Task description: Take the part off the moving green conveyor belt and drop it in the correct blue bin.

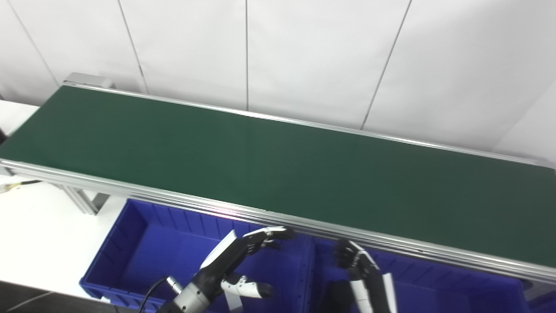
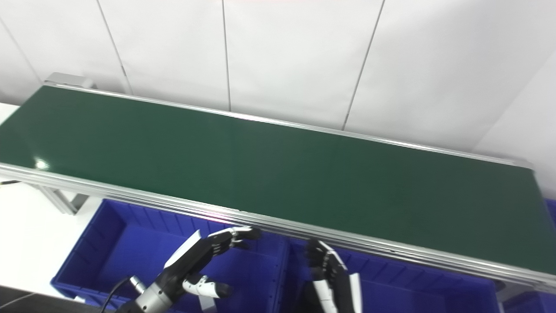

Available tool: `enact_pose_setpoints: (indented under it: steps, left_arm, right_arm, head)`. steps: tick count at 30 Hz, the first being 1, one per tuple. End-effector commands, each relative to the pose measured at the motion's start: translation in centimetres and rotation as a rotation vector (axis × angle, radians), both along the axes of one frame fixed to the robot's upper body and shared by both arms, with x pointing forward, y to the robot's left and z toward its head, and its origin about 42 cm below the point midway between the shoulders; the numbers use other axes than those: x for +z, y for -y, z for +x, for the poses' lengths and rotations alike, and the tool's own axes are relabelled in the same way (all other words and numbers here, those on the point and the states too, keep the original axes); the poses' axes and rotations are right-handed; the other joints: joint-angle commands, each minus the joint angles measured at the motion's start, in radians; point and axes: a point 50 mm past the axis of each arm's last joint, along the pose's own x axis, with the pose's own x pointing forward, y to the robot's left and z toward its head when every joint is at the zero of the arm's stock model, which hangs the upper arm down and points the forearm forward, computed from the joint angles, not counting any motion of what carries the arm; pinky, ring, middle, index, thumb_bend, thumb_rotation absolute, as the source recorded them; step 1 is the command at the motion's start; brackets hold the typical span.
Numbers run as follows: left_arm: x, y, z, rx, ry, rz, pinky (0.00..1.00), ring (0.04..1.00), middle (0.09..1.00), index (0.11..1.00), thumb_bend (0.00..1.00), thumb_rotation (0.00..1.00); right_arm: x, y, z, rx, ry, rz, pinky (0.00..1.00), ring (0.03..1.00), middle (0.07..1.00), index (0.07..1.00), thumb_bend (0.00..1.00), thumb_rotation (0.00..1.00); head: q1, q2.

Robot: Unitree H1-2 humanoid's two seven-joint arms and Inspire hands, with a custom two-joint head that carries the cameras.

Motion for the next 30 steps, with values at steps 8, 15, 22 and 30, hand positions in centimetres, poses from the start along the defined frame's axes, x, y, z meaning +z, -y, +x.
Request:
enact_pose_setpoints:
  steps: [8,15,22,30]
  left_arm:
    - [-1.3,0.5,0.6,0.055,-0.008,-0.049,0.85,0.894,0.901,0.852,0.94,0.82]
    - [-1.4,1.6,0.3,0.091,0.008,-0.035,0.85,0.895,0.901,0.864,0.90,0.83]
    - [-1.7,2.6,0.0,0.125,0.012,-0.034,0.86,0.895,0.900,0.870,0.87,0.82]
    - [-1.6,3.9,0.0,0.163,0.027,-0.053,0.84,0.884,0.891,0.865,0.90,0.81]
  right_arm:
    - [0.3,-3.3,0.7,-0.028,0.125,-0.053,0.72,0.730,0.741,0.749,0.79,0.93]
    - [0.9,-3.2,0.7,-0.048,0.160,-0.045,0.73,0.746,0.752,0.755,0.78,0.94]
    - [1.3,-1.5,0.8,-0.039,0.169,-0.044,0.72,0.739,0.752,0.756,0.75,0.95]
    - [1.6,0.0,0.7,-0.027,0.169,-0.046,0.72,0.738,0.747,0.758,0.71,0.94]
  head:
    - [-0.150,-0.007]
    - [-0.085,0.054]
    - [-0.007,0.083]
    - [0.031,0.086]
